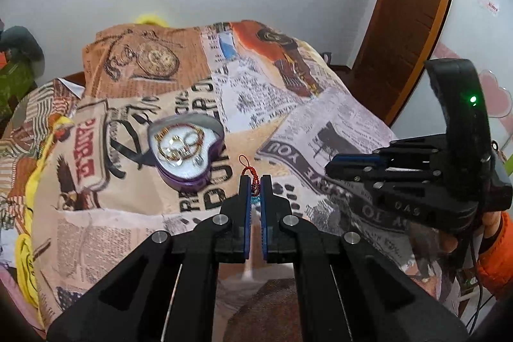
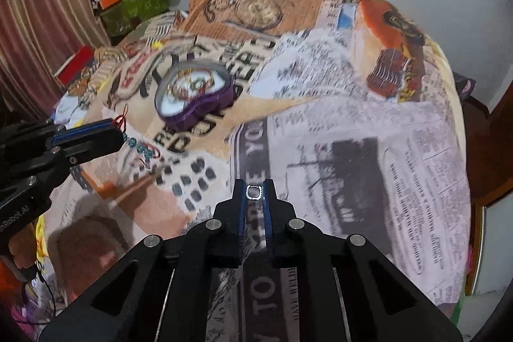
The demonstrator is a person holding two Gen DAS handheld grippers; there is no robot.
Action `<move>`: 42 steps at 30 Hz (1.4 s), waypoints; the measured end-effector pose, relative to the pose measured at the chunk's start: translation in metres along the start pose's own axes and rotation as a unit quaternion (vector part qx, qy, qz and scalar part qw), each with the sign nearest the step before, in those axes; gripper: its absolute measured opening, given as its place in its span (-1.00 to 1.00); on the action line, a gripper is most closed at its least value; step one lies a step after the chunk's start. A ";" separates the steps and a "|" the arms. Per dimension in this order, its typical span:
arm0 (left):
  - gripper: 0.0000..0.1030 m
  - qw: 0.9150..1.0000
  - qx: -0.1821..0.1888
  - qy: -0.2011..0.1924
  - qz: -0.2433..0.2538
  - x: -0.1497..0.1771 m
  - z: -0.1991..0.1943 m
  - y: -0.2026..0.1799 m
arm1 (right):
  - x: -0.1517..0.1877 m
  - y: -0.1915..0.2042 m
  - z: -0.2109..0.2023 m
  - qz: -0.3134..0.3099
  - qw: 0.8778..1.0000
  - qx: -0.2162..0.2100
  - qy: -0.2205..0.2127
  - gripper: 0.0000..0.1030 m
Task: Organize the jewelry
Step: 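Grasp a red-corded charm with the left gripper while the right gripper grasps a silver ring, then carry both items over the purple heart tin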
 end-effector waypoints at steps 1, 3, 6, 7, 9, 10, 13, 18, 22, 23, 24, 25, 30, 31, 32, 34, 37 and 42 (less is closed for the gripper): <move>-0.94 1.000 -0.002 -0.004 0.001 -0.002 -0.003 0.000 | -0.003 0.000 -0.005 0.000 1.000 0.003 -0.007 -0.82; -0.94 1.000 -0.005 -0.013 0.003 -0.008 -0.010 0.001 | -0.011 0.000 -0.014 0.000 1.000 0.008 -0.021 -0.82; -0.94 1.000 -0.010 -0.027 0.005 -0.016 -0.019 0.003 | -0.022 0.001 -0.027 -0.003 0.999 0.012 -0.043 -0.82; -0.94 0.999 -0.011 -0.031 0.005 -0.018 -0.021 0.004 | -0.025 0.002 -0.030 -0.004 0.999 0.014 -0.050 -0.82; -0.94 0.999 -0.015 -0.040 0.006 -0.024 -0.027 0.006 | -0.033 0.005 -0.037 -0.005 0.998 0.012 -0.062 -0.82; -0.94 0.999 -0.016 -0.045 0.006 -0.027 -0.030 0.007 | -0.036 0.007 -0.039 -0.005 0.998 0.011 -0.068 -0.82; -0.94 0.998 -0.020 -0.058 0.006 -0.035 -0.037 0.012 | -0.047 0.012 -0.044 -0.007 0.997 0.008 -0.082 -0.82; -0.94 0.997 -0.028 -0.076 0.004 -0.046 -0.046 0.022 | -0.064 0.025 -0.044 -0.014 0.995 0.000 -0.099 -0.82; -0.94 0.996 -0.036 -0.083 0.001 -0.054 -0.046 0.034 | -0.074 0.032 -0.042 -0.018 0.994 -0.009 -0.106 -0.82; -0.94 0.996 -0.038 -0.083 0.001 -0.054 -0.046 0.036 | -0.078 0.035 -0.039 -0.020 0.994 -0.011 -0.107 -0.82; -0.94 0.996 -0.039 -0.083 0.000 -0.055 -0.045 0.039 | -0.080 0.037 -0.037 -0.021 0.994 -0.012 -0.108 -0.82; -0.94 0.996 -0.041 -0.083 -0.001 -0.056 -0.043 0.042 | -0.083 0.039 -0.035 -0.022 0.994 -0.014 -0.108 -0.82; -0.94 0.996 -0.045 -0.077 -0.005 -0.059 -0.031 0.057 | -0.090 0.047 -0.022 -0.029 0.994 -0.019 -0.107 -0.82; -0.94 0.996 -0.045 -0.075 -0.007 -0.059 -0.027 0.060 | -0.091 0.049 -0.019 -0.030 0.994 -0.020 -0.105 -0.82; -0.94 0.996 -0.045 -0.073 -0.008 -0.059 -0.024 0.062 | -0.093 0.051 -0.014 -0.031 0.994 -0.022 -0.103 -0.82; -0.94 0.997 -0.046 -0.067 -0.010 -0.058 -0.017 0.069 | -0.095 0.052 -0.008 -0.031 0.994 -0.026 -0.098 -0.82; -0.94 0.997 -0.045 -0.058 -0.014 -0.056 -0.006 0.076 | -0.098 0.055 0.008 -0.029 0.995 -0.036 -0.085 -0.82; -0.94 0.998 -0.037 -0.039 -0.026 -0.053 0.014 0.091 | -0.100 0.057 0.033 -0.022 0.997 -0.049 -0.057 -0.82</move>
Point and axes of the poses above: each gripper's, at about its wrist camera, not at the fingertips, and z roughly the way its jaws point, y to its left, x to its underside, the point moved 3 cm from there along z, roughly the way its jaws point, and after that the axes turned 10 degrees about x, right-handed, at the moved point
